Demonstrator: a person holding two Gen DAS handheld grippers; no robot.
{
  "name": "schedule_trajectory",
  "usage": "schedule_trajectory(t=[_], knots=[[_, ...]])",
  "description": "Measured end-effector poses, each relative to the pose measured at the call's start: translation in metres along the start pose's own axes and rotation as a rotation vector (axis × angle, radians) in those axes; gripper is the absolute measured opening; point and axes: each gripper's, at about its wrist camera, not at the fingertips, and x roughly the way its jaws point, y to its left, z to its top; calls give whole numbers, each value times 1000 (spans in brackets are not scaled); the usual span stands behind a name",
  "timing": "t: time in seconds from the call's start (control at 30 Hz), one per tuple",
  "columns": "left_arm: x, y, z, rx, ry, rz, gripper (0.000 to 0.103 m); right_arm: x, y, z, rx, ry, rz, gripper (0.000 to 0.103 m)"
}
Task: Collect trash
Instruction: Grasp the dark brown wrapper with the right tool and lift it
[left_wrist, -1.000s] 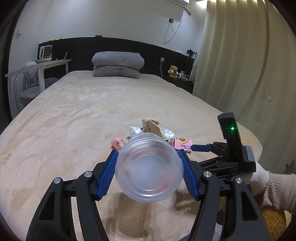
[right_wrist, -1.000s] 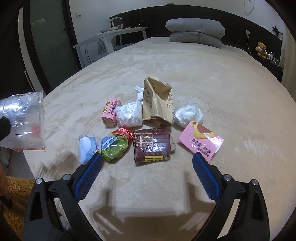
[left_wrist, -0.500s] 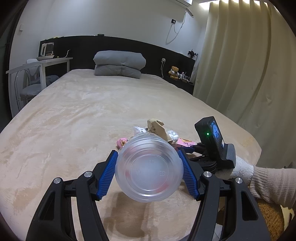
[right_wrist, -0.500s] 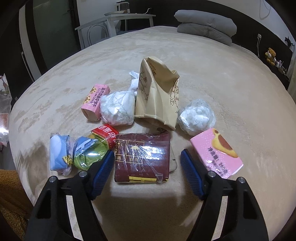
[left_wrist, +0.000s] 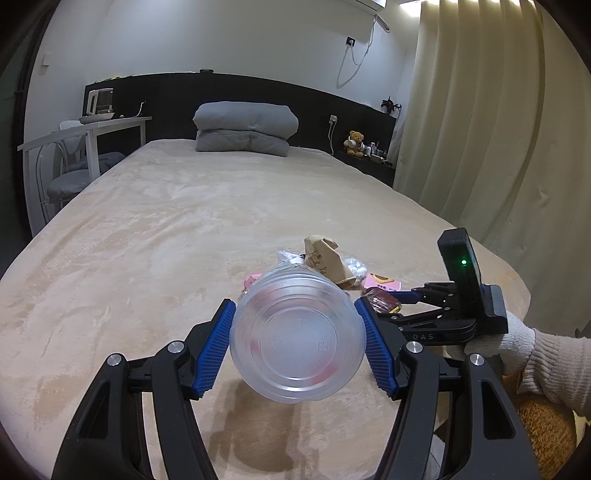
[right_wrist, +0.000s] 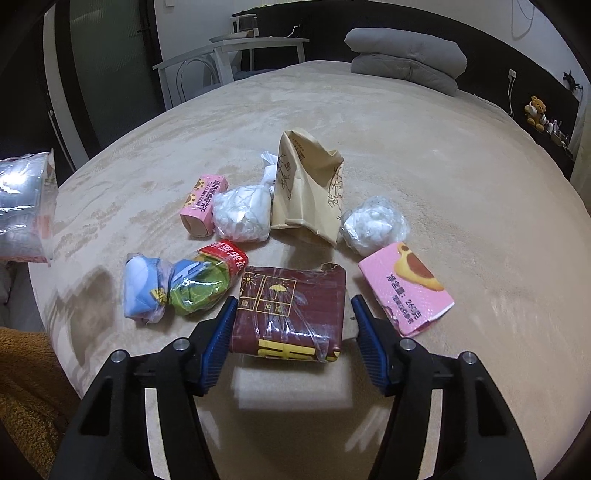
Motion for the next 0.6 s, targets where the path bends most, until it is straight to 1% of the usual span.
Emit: schedule_trajectory(t=[0.3,0.6], knots=[[-8,-7,-7,-22,-20,8,64,-58,-2,-17,39,-100,21,61],[-35,-36,-32,-28,-56,-38,64,-119,5,-50,104,-202,40,61]])
